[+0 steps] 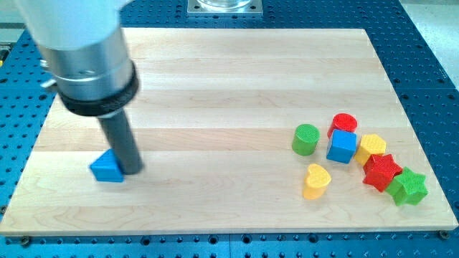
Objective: Push the blue cube to the top of the heart
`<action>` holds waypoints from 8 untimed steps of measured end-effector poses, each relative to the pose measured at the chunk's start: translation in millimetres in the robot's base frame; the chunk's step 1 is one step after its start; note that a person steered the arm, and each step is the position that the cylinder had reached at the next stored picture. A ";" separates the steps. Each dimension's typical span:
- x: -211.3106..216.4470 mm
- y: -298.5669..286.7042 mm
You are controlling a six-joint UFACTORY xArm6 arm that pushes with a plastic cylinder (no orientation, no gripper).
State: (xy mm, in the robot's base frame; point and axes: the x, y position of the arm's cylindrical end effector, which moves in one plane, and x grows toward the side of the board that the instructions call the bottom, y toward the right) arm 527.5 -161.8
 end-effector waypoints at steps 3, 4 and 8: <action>57.4 131.0; 86.6 225.5; -19.8 468.6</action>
State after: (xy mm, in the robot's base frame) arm 507.8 306.8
